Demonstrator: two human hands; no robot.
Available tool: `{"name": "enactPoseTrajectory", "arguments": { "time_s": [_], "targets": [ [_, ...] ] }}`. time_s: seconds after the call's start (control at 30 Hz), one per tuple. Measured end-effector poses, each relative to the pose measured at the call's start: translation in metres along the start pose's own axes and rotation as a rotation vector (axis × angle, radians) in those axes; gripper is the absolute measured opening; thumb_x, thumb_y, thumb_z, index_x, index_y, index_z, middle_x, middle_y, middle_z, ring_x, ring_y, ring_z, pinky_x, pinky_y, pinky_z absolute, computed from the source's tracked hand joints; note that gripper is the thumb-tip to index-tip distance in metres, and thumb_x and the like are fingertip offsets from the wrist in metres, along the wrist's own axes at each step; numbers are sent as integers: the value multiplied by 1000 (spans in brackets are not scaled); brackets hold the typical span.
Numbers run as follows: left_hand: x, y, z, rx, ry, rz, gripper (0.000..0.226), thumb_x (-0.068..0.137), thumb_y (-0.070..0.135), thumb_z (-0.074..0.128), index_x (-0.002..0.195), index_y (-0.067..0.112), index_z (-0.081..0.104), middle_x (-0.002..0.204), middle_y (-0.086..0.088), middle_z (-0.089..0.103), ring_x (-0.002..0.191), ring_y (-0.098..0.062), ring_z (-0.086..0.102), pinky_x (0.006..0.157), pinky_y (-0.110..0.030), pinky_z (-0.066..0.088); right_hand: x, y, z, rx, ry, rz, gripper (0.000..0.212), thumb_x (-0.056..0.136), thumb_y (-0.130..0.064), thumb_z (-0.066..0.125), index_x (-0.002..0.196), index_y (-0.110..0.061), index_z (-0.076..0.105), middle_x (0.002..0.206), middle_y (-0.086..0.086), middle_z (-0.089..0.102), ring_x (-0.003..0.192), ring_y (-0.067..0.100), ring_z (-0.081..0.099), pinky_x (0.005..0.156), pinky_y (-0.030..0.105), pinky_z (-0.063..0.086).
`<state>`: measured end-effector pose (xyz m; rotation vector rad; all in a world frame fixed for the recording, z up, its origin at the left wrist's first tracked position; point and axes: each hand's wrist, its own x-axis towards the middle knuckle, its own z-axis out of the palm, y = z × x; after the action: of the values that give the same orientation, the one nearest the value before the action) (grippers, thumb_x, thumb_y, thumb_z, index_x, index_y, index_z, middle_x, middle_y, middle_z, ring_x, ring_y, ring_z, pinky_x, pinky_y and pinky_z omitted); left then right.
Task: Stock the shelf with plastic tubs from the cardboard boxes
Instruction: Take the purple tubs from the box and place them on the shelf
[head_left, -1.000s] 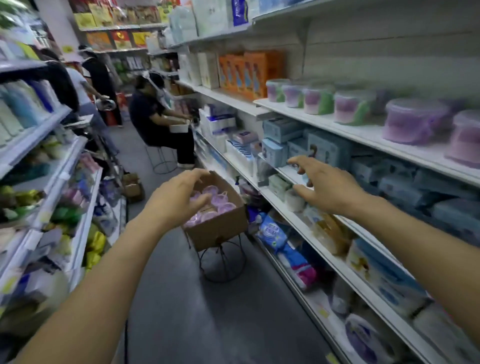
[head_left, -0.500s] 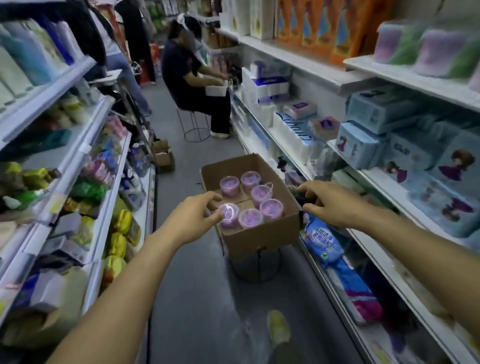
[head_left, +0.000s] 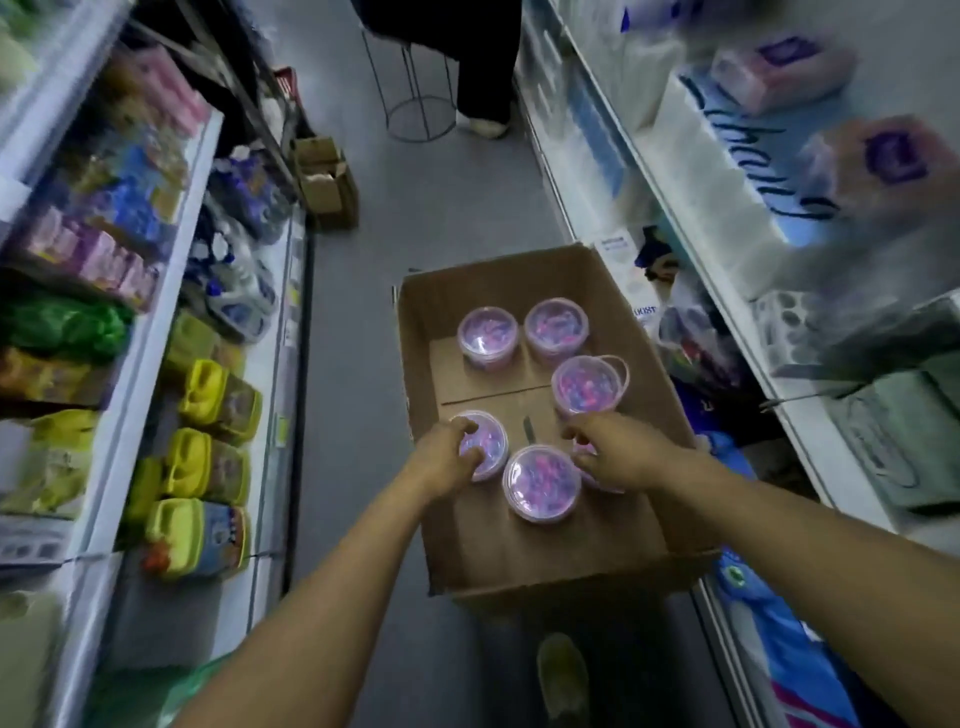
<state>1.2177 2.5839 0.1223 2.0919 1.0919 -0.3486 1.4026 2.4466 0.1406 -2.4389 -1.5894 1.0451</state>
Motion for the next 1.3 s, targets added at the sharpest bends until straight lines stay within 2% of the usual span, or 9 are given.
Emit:
{"name": "enactPoseTrajectory", "arguments": {
  "time_s": [0.1,0.33,0.53,0.77,0.87,1.07,1.13,1.23,1.3],
  "targets": [
    [59,-15,13,139,-32,-40,52,96,19,49,146,12,35,148,-16,36,131,-32,43,107,-34,34,53,9,30,-117,-28,-38,39,89,-21,53,127,-19,54,125,7,59,111,25,57,90,41,50],
    [140,-39,43,318,-119,-84,64,93,14,46,151,14,19,156,-10,23,138,-32,32,114,-39,28,119,16,88,-369,-135,-55,35,90,-18,50,124,-10,53,124,13,57,116,28,49,92,36,41],
    [138,-45,44,535,-152,-115,54,92,25,53,142,22,35,141,-14,36,124,-36,40,103,-44,38,115,23,92,-253,-251,-32,28,91,-25,55,116,-13,57,117,12,60,107,28,57,86,37,47],
    [106,-41,38,393,-161,-114,38,88,25,64,124,19,53,125,-11,53,111,-31,55,93,-35,46,87,35,88,-54,-315,108,28,94,-35,51,112,-14,55,116,5,59,104,24,58,86,35,46],
    [98,-35,35,351,-120,-128,35,87,26,65,118,12,53,124,-14,52,108,-33,57,93,-37,48,78,44,78,121,-268,198,23,92,-34,54,101,-14,59,102,7,63,94,22,61,85,38,51],
    [81,-23,24,17,-29,-291,41,86,29,67,117,6,55,116,-15,61,103,-32,62,89,-40,54,57,61,39,717,-108,453,20,89,-19,62,76,-4,63,68,10,62,56,16,56,55,27,46],
    [70,-19,19,-167,16,-339,37,86,24,66,114,2,55,111,-18,63,93,-33,65,77,-37,58,45,65,29,927,-35,526,21,90,-14,61,72,-3,62,60,11,61,45,16,51,47,26,39],
    [48,-9,11,-398,50,-381,28,90,17,63,109,-2,54,91,-18,63,52,-21,63,38,-21,46,25,66,14,1160,62,629,21,89,-14,60,71,-3,60,54,9,59,39,12,45,50,24,36],
    [35,-4,7,-485,38,-386,29,91,19,62,108,-2,54,80,-15,63,37,-13,58,33,-18,39,12,63,6,1248,99,673,21,89,-16,59,70,-5,58,56,7,59,44,12,42,55,26,38]
  ]
}}
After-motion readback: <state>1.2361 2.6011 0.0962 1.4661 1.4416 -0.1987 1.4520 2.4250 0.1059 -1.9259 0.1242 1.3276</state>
